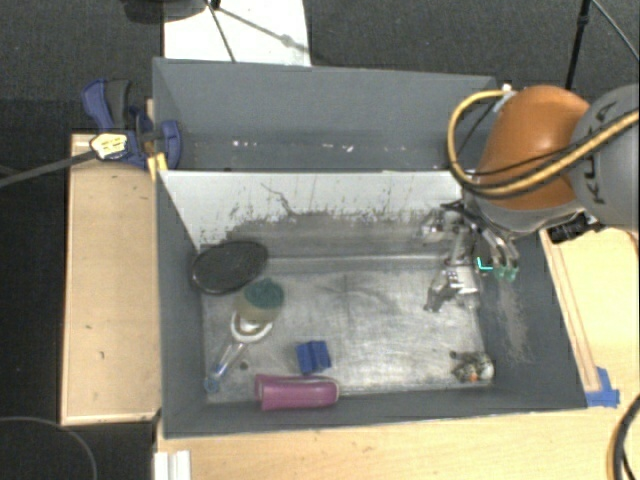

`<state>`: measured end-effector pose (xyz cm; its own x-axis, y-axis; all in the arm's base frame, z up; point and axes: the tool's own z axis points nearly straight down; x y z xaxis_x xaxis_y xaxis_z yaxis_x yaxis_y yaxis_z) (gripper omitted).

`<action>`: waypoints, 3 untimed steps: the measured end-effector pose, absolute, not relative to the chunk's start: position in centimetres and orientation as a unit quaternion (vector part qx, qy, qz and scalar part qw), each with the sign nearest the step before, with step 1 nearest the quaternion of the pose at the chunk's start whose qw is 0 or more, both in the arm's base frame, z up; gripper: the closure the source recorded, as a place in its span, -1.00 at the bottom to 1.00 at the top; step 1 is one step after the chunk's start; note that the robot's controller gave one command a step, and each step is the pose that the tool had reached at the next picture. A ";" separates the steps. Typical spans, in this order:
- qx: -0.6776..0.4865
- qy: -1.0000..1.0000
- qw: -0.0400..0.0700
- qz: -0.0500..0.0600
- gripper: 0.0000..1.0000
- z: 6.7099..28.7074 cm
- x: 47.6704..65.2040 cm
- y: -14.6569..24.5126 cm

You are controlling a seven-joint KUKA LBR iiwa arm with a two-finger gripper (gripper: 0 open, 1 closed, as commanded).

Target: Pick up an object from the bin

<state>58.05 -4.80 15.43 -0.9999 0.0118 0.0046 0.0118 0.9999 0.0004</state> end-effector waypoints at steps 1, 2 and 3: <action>0.005 -1.000 -0.005 -0.001 -1.00 22.6 58.4 0.0; -0.093 -0.996 0.003 -0.001 -1.00 12.4 52.8 4.1; -0.013 -1.000 -0.004 -0.001 -1.00 7.3 57.3 10.3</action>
Offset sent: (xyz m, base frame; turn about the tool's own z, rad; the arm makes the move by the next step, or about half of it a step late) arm 0.0015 0.0446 0.0663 -0.0167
